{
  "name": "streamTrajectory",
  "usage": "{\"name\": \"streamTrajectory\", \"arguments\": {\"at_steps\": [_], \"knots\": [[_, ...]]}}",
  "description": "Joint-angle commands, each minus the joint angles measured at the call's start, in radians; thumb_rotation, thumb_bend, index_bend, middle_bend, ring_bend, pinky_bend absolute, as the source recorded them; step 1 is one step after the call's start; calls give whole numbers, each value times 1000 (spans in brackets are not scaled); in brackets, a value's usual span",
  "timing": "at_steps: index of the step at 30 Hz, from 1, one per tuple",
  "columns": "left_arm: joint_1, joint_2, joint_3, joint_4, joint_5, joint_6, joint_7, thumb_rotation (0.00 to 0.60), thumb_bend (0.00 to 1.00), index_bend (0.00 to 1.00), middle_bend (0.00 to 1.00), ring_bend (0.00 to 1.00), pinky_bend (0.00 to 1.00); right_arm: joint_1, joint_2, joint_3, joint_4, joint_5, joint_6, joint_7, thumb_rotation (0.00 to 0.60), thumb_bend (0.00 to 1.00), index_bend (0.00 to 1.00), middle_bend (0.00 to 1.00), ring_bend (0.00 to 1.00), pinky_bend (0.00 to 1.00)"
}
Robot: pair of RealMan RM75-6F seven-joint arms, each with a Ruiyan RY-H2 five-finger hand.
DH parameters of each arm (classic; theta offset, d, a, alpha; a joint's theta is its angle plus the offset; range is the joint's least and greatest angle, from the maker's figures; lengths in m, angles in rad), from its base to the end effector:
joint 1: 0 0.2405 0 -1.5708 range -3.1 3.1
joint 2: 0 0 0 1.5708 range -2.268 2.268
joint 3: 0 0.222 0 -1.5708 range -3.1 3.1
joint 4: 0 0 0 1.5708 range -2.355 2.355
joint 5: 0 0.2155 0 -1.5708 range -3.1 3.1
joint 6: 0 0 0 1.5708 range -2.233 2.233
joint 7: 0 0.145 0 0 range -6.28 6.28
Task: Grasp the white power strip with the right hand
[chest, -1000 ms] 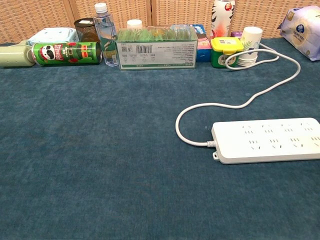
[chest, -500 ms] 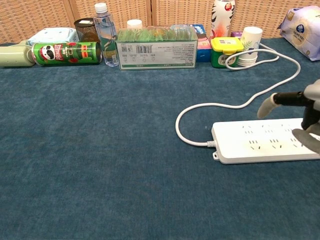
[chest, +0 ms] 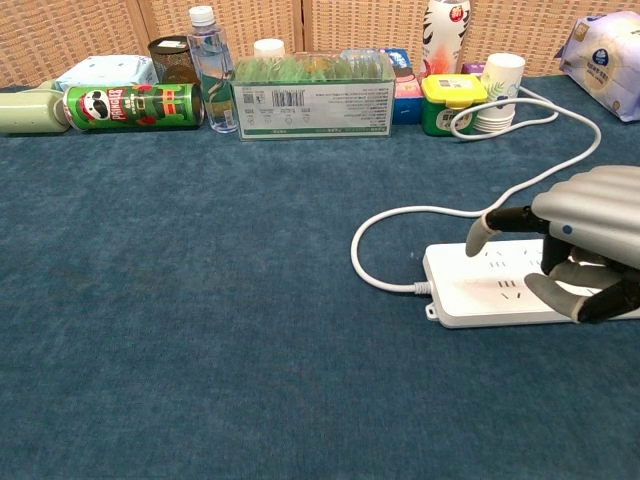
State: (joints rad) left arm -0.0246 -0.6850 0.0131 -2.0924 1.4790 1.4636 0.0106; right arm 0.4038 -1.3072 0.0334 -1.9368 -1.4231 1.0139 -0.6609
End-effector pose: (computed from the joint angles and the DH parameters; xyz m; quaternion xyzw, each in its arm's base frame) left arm -0.2330 0.1466 0.2001 -0.5827 -0.4453 -0.3513 0.5820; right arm -0.1337 -0.1996 0.0100 0.8162 -0.2991 0.3116 0.3838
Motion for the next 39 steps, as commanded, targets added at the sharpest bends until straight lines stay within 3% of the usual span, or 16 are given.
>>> {"name": "streamTrajectory", "arguments": {"at_steps": [1, 13, 39], "knots": [[-1, -8, -2, -5, -8, 0, 13, 600, 120, 0, 0, 0, 22, 16, -17, 3, 13, 30, -16, -21, 600, 638, 252, 959, 1000, 1000], [-2, -17, 2, -6, -5, -6, 21, 600, 120, 0, 0, 0, 21, 74, -68, 9, 36, 179, -28, -126, 600, 637, 252, 959, 1000, 1000], [-7, -17, 3, 23, -14, -23, -18, 600, 119, 0, 0, 0, 22, 110, -69, -43, 64, 222, 10, -121, 600, 640, 252, 959, 1000, 1000]]}}
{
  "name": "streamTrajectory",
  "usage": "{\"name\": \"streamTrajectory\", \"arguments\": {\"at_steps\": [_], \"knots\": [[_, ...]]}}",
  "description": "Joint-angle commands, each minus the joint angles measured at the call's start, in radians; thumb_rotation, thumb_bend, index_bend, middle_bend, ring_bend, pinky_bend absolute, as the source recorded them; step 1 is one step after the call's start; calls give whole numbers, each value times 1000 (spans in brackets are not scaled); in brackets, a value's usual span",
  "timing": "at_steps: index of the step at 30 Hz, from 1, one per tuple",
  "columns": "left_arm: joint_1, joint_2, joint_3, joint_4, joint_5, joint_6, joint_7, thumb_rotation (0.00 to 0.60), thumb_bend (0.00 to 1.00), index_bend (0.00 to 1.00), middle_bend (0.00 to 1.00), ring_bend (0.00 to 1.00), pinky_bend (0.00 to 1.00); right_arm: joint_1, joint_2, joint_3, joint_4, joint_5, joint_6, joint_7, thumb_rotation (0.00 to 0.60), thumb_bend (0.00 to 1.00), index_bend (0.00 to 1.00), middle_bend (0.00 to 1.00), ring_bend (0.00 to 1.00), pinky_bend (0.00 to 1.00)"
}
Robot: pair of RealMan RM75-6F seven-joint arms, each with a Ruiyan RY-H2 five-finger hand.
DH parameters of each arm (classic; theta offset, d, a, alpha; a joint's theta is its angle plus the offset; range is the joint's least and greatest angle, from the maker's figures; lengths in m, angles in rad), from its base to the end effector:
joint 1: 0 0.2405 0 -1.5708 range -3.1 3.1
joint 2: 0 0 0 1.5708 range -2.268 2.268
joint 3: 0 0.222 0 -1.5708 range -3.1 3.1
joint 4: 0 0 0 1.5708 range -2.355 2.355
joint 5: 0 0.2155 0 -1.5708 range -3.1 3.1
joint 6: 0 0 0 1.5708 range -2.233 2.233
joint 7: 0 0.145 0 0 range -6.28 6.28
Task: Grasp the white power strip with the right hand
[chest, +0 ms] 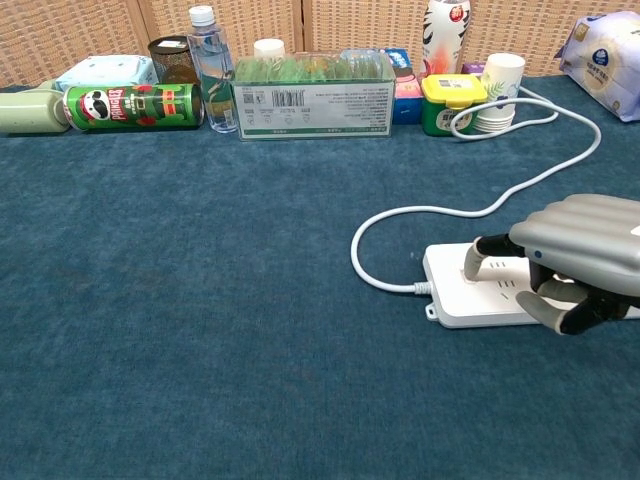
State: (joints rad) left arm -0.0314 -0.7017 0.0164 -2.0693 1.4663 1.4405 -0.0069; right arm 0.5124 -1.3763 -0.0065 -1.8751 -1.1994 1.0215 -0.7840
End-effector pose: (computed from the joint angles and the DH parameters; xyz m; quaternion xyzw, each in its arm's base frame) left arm -0.2394 0.1471 0.1956 -0.5816 -0.4570 -0.3462 0.5772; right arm -0.1455 -0.2119 -0.0117 0.8287 -0.3038 0.2481 0.3993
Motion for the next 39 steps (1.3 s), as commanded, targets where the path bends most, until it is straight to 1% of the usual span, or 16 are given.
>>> {"name": "streamTrajectory", "arguments": {"at_steps": [1, 7, 15, 22, 31, 33, 35, 36, 37, 38, 39], "knots": [[-1, 0, -1, 0, -2, 0, 0, 600, 119, 0, 0, 0, 21, 2, -1, -5, 4, -2, 3, 4, 600, 639, 252, 959, 1000, 1000], [-1, -2, 1, 2, -1, -3, -1, 600, 120, 0, 0, 0, 21, 8, -3, -11, 17, 1, 6, 11, 600, 639, 252, 959, 1000, 1000], [-3, -4, 1, 8, -3, -9, -8, 600, 120, 0, 0, 0, 21, 15, -31, -33, 24, 4, 19, -36, 600, 638, 255, 959, 1000, 1000], [0, -1, -1, 16, -7, -2, -21, 600, 120, 0, 0, 0, 21, 21, -39, -34, 25, 20, 26, -43, 600, 638, 257, 958, 1000, 1000], [-3, -3, 0, 24, -8, -12, -34, 600, 120, 0, 0, 0, 22, 30, 34, 15, -83, -28, 80, 3, 600, 639, 256, 959, 1000, 1000], [-2, -6, 1, 27, -7, -11, -38, 600, 120, 0, 0, 0, 21, 26, 69, 38, -130, -60, 113, 33, 600, 638, 257, 959, 1000, 1000], [-2, -8, 2, 29, -5, -11, -41, 600, 119, 0, 0, 0, 22, 19, 87, 42, -142, -95, 132, 66, 600, 633, 259, 946, 1000, 1000], [-1, -9, 2, 31, -4, -11, -42, 600, 119, 0, 0, 0, 22, 13, 98, 42, -144, -119, 143, 90, 600, 597, 256, 914, 996, 998], [0, -10, 3, 33, -4, -10, -44, 600, 119, 0, 0, 0, 21, 6, 110, 42, -143, -147, 157, 118, 600, 538, 246, 873, 979, 981], [0, -12, 3, 36, -3, -10, -47, 600, 120, 0, 0, 0, 22, -7, 126, 39, -136, -188, 177, 166, 600, 408, 217, 780, 919, 921], [1, -14, 4, 38, -2, -10, -50, 600, 120, 0, 0, 0, 22, -18, 139, 34, -126, -218, 194, 206, 600, 243, 178, 656, 805, 825]]}}
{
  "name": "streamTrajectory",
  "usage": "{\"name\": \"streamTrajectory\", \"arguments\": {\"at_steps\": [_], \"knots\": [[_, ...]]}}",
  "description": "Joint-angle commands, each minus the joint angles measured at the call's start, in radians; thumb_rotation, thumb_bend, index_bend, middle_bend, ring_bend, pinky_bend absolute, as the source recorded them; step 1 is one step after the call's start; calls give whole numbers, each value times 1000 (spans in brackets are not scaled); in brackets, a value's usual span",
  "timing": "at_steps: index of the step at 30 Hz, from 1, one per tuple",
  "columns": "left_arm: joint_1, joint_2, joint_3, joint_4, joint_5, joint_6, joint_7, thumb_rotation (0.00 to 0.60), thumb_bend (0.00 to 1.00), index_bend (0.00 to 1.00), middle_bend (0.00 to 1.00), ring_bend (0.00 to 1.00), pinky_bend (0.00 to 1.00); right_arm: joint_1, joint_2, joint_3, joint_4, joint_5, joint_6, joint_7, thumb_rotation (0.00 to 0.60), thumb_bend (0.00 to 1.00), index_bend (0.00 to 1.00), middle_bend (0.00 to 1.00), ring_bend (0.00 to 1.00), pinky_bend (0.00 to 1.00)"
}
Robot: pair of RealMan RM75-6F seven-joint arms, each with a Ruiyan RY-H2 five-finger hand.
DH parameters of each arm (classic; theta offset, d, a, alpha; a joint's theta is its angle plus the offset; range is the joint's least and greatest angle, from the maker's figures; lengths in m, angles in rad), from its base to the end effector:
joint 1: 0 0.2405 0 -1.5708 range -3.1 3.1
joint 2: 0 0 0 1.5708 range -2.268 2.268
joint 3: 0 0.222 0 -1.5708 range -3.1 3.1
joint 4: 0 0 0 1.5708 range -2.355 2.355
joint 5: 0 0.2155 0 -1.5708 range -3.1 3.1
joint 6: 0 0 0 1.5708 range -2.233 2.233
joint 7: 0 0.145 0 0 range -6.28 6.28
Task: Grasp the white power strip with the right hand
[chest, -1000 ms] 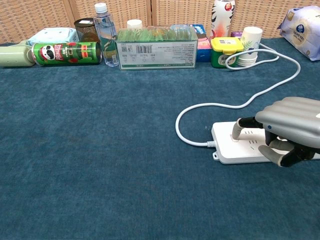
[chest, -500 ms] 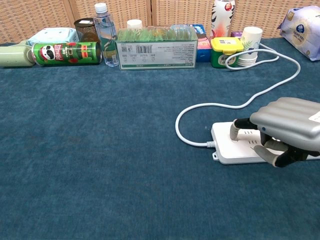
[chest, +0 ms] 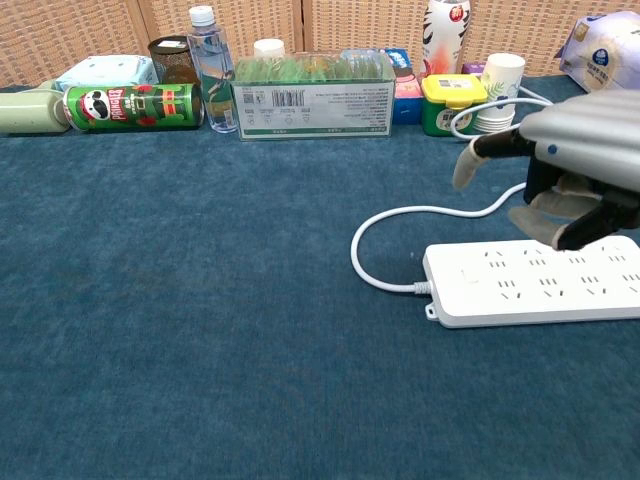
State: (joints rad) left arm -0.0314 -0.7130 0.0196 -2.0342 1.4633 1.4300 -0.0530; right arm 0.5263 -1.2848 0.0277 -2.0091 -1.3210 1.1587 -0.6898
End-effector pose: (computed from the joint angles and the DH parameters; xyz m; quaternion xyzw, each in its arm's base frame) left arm -0.2477 0.1463 0.1948 -0.5759 -0.4680 -0.3479 0.5730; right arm -0.1072 -0.2195 0.0313 0.7885 -0.2856 0.3518 0.4159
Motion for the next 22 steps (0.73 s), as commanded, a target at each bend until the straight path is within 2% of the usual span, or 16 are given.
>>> {"name": "streamTrajectory", "arguments": {"at_steps": [1, 2, 3, 6, 9, 12, 15, 19, 22], "knots": [[4, -7, 2, 8, 2, 3, -10, 600, 120, 0, 0, 0, 22, -53, 69, -7, 29, -132, 87, 167, 600, 145, 152, 564, 704, 746], [6, -12, 3, 13, 4, 6, -16, 600, 120, 0, 0, 0, 22, -71, 85, -17, 50, -162, 114, 209, 600, 50, 121, 434, 549, 629], [10, -21, 5, 21, 7, 11, -23, 600, 120, 0, 0, 0, 22, -93, 100, -29, 87, -205, 150, 262, 600, 6, 105, 330, 421, 529], [19, -45, 15, 47, 28, 18, -39, 600, 120, 0, 0, 0, 22, -156, 117, -56, 188, -281, 251, 406, 600, 0, 91, 189, 245, 342], [27, -67, 22, 65, 51, 29, -36, 600, 120, 0, 0, 0, 22, -211, 116, -76, 276, -314, 327, 515, 600, 0, 91, 139, 180, 267], [29, -86, 27, 66, 73, 35, -30, 600, 120, 0, 0, 0, 21, -269, 114, -100, 370, -336, 397, 564, 600, 0, 92, 133, 172, 254], [30, -90, 29, 62, 89, 41, -36, 600, 120, 0, 0, 0, 21, -324, 95, -103, 434, -344, 472, 616, 600, 0, 92, 132, 171, 239], [34, -93, 30, 58, 84, 46, -29, 600, 120, 0, 0, 0, 21, -374, 83, -89, 477, -332, 538, 632, 600, 0, 92, 132, 171, 223], [34, -93, 29, 59, 81, 46, -24, 600, 120, 0, 0, 0, 22, -388, 90, -81, 479, -321, 545, 630, 600, 0, 92, 129, 171, 215]]}}
